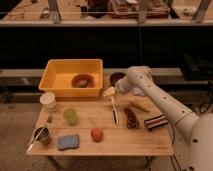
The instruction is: Place brush in plastic cup
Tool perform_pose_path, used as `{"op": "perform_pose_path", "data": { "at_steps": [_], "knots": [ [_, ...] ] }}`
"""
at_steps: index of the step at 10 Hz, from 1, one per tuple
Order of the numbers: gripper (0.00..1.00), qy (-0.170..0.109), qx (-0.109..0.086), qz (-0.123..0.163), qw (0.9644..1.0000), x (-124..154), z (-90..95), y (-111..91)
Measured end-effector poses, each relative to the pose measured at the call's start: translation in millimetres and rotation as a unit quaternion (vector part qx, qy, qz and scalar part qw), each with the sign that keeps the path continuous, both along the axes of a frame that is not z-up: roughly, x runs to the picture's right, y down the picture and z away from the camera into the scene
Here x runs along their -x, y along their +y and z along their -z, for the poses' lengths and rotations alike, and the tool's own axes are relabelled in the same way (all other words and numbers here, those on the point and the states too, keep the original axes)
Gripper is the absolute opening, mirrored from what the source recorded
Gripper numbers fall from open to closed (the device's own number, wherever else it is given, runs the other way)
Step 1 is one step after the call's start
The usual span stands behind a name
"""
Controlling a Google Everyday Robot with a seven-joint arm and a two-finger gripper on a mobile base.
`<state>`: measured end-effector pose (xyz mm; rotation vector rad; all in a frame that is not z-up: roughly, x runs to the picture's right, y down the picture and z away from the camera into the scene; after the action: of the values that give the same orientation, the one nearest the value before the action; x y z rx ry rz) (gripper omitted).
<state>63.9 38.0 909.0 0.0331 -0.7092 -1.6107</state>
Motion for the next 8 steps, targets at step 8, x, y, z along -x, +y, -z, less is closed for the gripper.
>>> {"op": "perform_pose_path", "data": {
  "at_steps": [8],
  "knots": [
    [0.58,0.023,0.044,0.027,0.9984,10.8,-28.2,47.4]
  ]
}}
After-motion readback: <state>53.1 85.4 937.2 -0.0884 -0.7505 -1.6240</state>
